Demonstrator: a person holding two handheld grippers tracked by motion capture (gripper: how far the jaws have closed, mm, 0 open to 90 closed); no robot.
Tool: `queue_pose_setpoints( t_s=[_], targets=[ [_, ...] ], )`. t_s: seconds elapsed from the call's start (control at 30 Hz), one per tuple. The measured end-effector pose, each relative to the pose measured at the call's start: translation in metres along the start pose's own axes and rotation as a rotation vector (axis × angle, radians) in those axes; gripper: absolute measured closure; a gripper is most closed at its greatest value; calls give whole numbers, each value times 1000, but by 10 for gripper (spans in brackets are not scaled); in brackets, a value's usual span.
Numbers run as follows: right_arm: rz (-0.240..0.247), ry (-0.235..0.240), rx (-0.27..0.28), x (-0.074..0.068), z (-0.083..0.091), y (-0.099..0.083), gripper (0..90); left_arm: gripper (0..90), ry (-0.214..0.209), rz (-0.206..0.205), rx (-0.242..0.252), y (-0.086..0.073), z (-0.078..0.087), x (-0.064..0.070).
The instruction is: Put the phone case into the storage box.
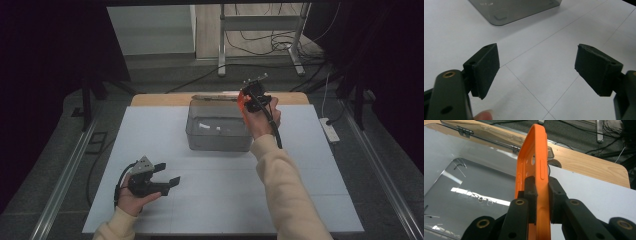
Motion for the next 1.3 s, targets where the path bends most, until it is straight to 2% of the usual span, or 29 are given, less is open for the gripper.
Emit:
queue_pose_setpoints(
  t_s=[0.57, 1.3],
  targets=[
    [-4, -19, -18, -3, -2, 0, 793, 198, -3, 0, 2, 0, 0, 0],
    [-31, -56, -47, 3, -9, -4, 793, 199, -7, 2, 5, 1, 0, 1]
  ],
)
Point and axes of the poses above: each handheld gripper's, and its own axes: z roughly backward along the jaws, y roughly out of its top, x roughly to its right, the point moved 10 cm from there along -z, roughly forward along the jaws, and after that the axes turned 11 degrees about y, right-handed, at the moved point
